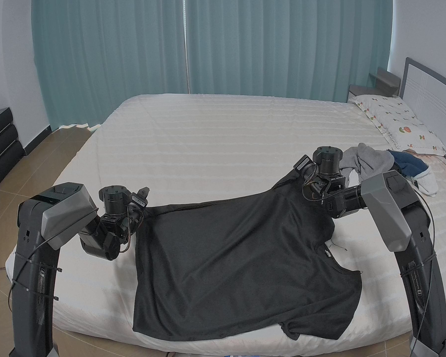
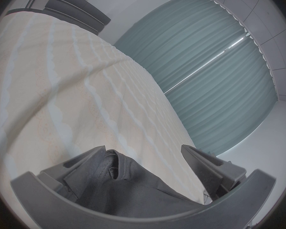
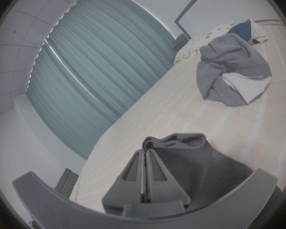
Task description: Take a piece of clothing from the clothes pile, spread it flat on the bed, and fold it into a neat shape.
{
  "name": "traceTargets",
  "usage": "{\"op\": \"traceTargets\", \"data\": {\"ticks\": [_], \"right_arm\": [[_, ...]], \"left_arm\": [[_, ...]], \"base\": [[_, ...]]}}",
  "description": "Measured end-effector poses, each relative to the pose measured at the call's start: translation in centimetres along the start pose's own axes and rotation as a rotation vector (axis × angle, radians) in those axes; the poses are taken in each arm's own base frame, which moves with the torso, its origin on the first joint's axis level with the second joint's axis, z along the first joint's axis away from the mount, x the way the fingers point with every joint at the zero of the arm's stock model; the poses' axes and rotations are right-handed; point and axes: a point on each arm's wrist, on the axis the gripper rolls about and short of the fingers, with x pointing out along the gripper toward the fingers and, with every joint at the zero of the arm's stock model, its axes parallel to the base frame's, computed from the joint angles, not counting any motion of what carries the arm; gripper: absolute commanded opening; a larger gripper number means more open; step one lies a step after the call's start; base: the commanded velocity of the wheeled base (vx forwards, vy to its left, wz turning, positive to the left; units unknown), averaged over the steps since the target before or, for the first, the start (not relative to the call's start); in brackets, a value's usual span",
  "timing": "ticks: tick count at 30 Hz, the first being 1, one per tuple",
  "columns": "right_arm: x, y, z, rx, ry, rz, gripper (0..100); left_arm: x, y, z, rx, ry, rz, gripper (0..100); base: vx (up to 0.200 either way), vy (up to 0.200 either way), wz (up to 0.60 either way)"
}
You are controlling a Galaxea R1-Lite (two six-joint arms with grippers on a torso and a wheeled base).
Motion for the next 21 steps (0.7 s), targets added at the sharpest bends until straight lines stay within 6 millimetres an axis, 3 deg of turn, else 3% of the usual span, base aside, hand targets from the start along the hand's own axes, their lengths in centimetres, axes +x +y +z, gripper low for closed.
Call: {"op": "traceTargets", "data": {"ticks": [7,8,14,21], "right_arm": [[1.4,-1.2,-1.4,-0.055,-0.061,0.029,0],[1.5,-1.5,-1.6,-0.058,-0.055,0.026,100],[1.8,-3.0,-2.3,-0.090,-0.016,-0.014,100],[1.5,-4.1,-1.7,-0.115,0.014,-0.035,100]], "left_arm": [[0.0,0.0,0.0,-0.001,-0.001,0.000,100],[0.0,0.0,0.0,-0.001,-0.001,0.000,100],[0.0,0.0,0.0,0.000,0.000,0.000,100],[0.0,0.0,-0.1,0.000,0.001,-0.001,100]], "base": [[0.000,0.000,0.00],[0.000,0.000,0.00],[0.000,0.000,0.00],[0.000,0.000,0.00]]}}
